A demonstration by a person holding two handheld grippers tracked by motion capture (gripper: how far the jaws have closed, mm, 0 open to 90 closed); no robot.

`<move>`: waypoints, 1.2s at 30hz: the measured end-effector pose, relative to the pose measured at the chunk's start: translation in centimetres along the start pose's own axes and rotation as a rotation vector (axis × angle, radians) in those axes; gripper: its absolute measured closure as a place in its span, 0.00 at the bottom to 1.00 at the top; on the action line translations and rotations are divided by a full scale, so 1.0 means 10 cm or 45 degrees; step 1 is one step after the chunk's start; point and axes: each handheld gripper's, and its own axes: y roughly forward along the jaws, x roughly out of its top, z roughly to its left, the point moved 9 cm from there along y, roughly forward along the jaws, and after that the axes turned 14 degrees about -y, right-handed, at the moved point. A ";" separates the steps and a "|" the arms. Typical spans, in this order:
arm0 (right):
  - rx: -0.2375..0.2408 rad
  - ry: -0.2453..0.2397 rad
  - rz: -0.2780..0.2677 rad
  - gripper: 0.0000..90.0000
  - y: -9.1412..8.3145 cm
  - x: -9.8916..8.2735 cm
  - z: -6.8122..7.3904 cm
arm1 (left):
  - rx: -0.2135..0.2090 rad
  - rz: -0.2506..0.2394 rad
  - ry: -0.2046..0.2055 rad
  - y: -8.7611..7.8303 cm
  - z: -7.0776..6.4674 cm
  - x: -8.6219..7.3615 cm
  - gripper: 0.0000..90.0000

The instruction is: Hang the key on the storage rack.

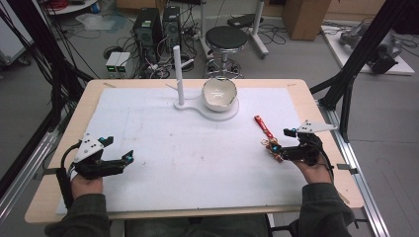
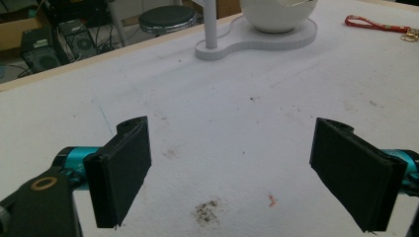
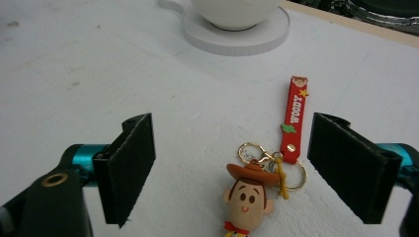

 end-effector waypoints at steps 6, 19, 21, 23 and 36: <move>0.050 0.056 0.064 0.17 0.00 0.04 -0.06 | 0.003 -0.004 -0.002 -0.01 0.00 0.00 0.18; 0.046 0.098 0.066 0.14 -0.01 0.12 -0.18 | 0.002 -0.004 -0.007 0.00 0.00 0.00 0.18; 0.046 0.102 0.068 0.14 -0.02 0.12 -0.18 | 0.005 -0.006 -0.003 -0.01 0.00 0.01 0.18; 0.041 0.104 0.068 0.14 -0.02 0.15 -0.19 | 0.004 -0.007 -0.001 -0.01 0.00 0.01 0.18; 0.049 0.087 0.087 0.14 -0.04 0.26 -0.28 | 0.004 -0.010 -0.005 -0.02 0.01 0.01 0.18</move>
